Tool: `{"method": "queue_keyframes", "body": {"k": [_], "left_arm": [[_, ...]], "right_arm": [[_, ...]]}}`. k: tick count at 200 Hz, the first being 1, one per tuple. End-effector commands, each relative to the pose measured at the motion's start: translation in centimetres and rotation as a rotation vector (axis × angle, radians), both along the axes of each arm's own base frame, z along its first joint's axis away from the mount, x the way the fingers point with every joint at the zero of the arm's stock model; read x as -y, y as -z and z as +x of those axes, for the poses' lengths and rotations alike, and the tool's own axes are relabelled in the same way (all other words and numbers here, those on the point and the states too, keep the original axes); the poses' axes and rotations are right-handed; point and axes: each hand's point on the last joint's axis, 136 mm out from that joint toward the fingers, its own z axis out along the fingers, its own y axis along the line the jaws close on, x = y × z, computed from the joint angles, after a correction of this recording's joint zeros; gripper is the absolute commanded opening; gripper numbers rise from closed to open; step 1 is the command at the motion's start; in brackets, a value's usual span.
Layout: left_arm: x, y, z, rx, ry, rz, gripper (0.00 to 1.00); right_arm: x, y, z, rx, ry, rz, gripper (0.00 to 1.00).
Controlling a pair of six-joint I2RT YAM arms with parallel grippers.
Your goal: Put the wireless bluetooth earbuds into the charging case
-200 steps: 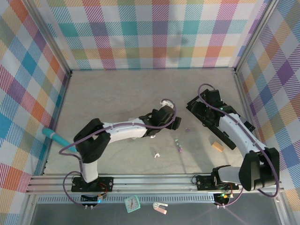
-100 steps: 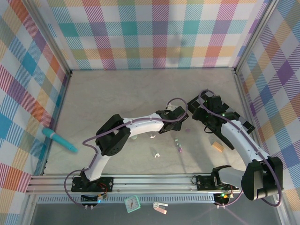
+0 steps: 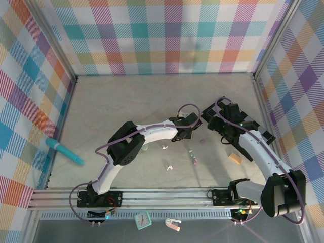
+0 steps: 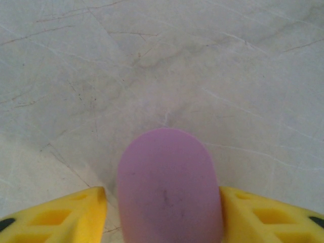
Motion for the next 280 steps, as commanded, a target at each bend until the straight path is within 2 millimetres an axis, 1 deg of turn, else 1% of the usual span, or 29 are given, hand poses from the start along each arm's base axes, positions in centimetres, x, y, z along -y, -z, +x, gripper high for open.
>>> {"method": "queue_keyframes", "body": {"k": [1,20,30,49,65,74,80,97,114,121,130,136,155,166,185,193,203,217,229,244,263,280], "left_arm": [[0.3,0.2,0.1,-0.014,0.001,-0.003,0.50],[0.2,0.1,0.1,-0.010,0.002,-0.005,0.43],[0.0,-0.1,0.2,0.006,-0.007,-0.008,0.36],[0.0,-0.8,0.2,0.038,0.051,-0.001,0.34],[-0.3,-2.4,0.3,0.105,0.099,-0.016,0.33],[-0.6,-3.6,0.2,0.147,0.134,-0.022,0.34],[-0.5,-4.9,0.4,0.190,0.149,-0.042,0.34],[-0.9,-7.2,0.1,0.264,0.226,-0.045,0.34],[-1.0,-9.4,-0.6,0.323,0.338,-0.042,0.35],[-0.8,-10.3,-1.2,0.351,0.399,-0.052,0.37],[-0.8,-11.4,-2.0,0.394,0.471,-0.073,0.37],[-1.0,-12.3,-2.2,0.422,0.493,-0.088,0.36],[-2.0,-14.0,-2.6,0.437,0.532,-0.132,0.36],[-2.1,-14.7,-3.4,0.439,0.595,-0.161,0.36],[-2.1,-15.7,-5.0,0.447,0.708,-0.205,0.34],[-2.3,-15.9,-5.3,0.443,0.728,-0.209,0.34],[-2.3,-16.1,-6.3,0.424,0.784,-0.226,0.34],[-2.1,-16.6,-7.7,0.417,0.867,-0.264,0.34],[-2.1,-16.9,-8.3,0.424,0.904,-0.295,0.34],[-1.8,-17.3,-9.7,0.427,1.006,-0.343,0.33],[-1.8,-17.5,-10.3,0.452,1.053,-0.352,0.34],[-1.7,-18.2,-10.7,0.482,1.080,-0.368,0.34]], "right_arm": [[0.2,0.2,-0.3,-0.018,0.002,0.000,0.87],[-0.1,0.0,-0.3,-0.014,-0.006,0.013,0.87],[-0.2,-0.2,-0.3,-0.009,-0.013,0.021,0.87],[-0.8,-0.7,-0.3,0.009,-0.048,0.044,0.88],[-1.7,-1.2,-0.3,0.031,-0.088,0.082,0.89],[-2.3,-1.6,-0.2,0.050,-0.115,0.109,0.90],[-2.6,-1.8,-0.2,0.058,-0.124,0.125,0.90],[-3.0,-2.3,-0.1,0.069,-0.124,0.151,0.90],[-3.6,-2.7,0.1,0.074,-0.145,0.179,0.90],[-3.9,-2.9,0.1,0.073,-0.159,0.198,0.90],[-4.6,-3.4,0.0,0.078,-0.184,0.229,0.89],[-4.9,-3.5,0.0,0.078,-0.196,0.244,0.89],[-5.8,-4.4,-0.4,0.080,-0.234,0.293,0.88],[-6.6,-5.1,-0.8,0.093,-0.275,0.331,0.87],[-9.5,-7.1,-1.7,0.141,-0.441,0.462,0.85],[-10.8,-7.9,-2.2,0.144,-0.511,0.530,0.84],[-12.3,-8.8,-3.0,0.137,-0.594,0.618,0.84],[-13.7,-9.6,-3.8,0.126,-0.668,0.718,0.83],[-14.4,-10.3,-4.2,0.125,-0.713,0.784,0.82],[-15.2,-10.9,-4.6,0.120,-0.751,0.852,0.80],[-15.8,-11.5,-4.4,0.100,-0.764,0.915,0.77],[-16.1,-11.4,-4.2,0.076,-0.763,0.934,0.73]]}}
